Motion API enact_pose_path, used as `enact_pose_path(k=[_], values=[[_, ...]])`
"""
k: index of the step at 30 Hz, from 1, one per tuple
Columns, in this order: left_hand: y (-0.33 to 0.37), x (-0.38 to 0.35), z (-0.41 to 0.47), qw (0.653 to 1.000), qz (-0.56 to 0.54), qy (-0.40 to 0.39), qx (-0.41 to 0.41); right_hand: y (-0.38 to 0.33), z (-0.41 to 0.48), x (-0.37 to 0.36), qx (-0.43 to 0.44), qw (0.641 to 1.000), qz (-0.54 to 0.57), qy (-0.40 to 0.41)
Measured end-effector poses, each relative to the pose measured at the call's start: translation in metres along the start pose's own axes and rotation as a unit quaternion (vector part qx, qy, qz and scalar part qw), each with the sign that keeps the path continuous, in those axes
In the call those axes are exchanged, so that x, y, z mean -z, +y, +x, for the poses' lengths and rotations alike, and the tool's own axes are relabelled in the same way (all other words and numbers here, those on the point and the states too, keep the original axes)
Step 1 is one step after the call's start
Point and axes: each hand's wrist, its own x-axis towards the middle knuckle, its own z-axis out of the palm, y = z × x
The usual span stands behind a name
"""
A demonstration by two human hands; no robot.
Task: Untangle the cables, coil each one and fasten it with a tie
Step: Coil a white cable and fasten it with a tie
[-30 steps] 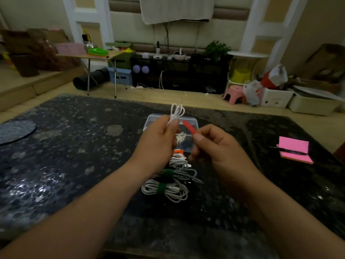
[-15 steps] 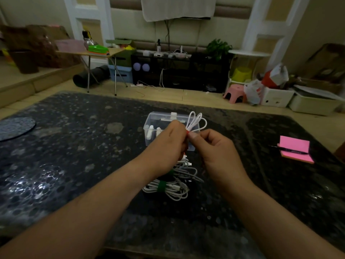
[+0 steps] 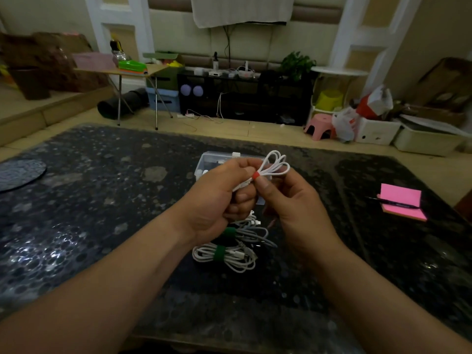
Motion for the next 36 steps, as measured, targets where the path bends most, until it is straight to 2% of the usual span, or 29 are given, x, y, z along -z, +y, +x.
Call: enact_pose_path(k=[3,6,8,10,12,13,15,17,18,20,25,27,31,34,36], values=[[0.005,0.004,-0.002,0.997,-0.045,-0.054,0.03,-0.003,-0.001,0.0,0.01,0.999,0.018,-0.026],[0.006,0.006,-0.004,0.993,-0.071,-0.076,0.055,-0.001,-0.002,-0.002,0.025,0.999,0.017,-0.013],[0.007,0.004,-0.005,0.996,-0.044,-0.054,0.058,0.001,-0.002,-0.002,0.032,0.999,0.002,0.004],[0.003,-0.001,-0.005,0.997,0.064,0.026,0.027,0.001,-0.001,-0.003,0.025,0.999,-0.02,0.026],[-0.001,-0.005,-0.008,0.961,0.249,0.112,-0.054,0.003,0.001,-0.003,0.006,0.998,-0.028,0.058],[-0.004,-0.006,-0.01,0.929,0.335,0.126,-0.099,0.004,0.003,-0.003,-0.006,0.997,-0.031,0.073],[-0.009,-0.006,-0.015,0.86,0.472,0.104,-0.164,0.005,0.005,-0.005,-0.035,0.995,-0.027,0.093],[-0.014,-0.003,-0.015,0.802,0.557,0.089,-0.197,0.007,0.007,-0.006,-0.064,0.992,-0.01,0.105],[-0.015,-0.002,-0.014,0.785,0.578,0.089,-0.205,0.007,0.008,-0.006,-0.074,0.991,-0.005,0.109],[-0.016,0.001,-0.01,0.774,0.59,0.095,-0.21,0.007,0.008,-0.006,-0.083,0.991,-0.008,0.108],[-0.012,0.006,-0.006,0.798,0.553,0.111,-0.211,0.006,0.006,-0.003,-0.09,0.993,-0.007,0.075],[-0.012,0.004,-0.006,0.833,0.501,0.13,-0.196,0.008,0.005,-0.003,-0.076,0.995,-0.026,0.057],[-0.009,-0.003,-0.007,0.924,0.339,0.143,-0.101,0.007,0.006,-0.003,-0.038,0.997,-0.031,0.055],[-0.004,-0.005,-0.009,0.976,0.181,0.113,-0.033,0.007,0.007,-0.002,-0.013,0.997,-0.047,0.054],[-0.001,-0.005,-0.01,0.994,0.077,0.08,-0.004,0.006,0.007,-0.002,-0.009,0.999,-0.032,0.03]])
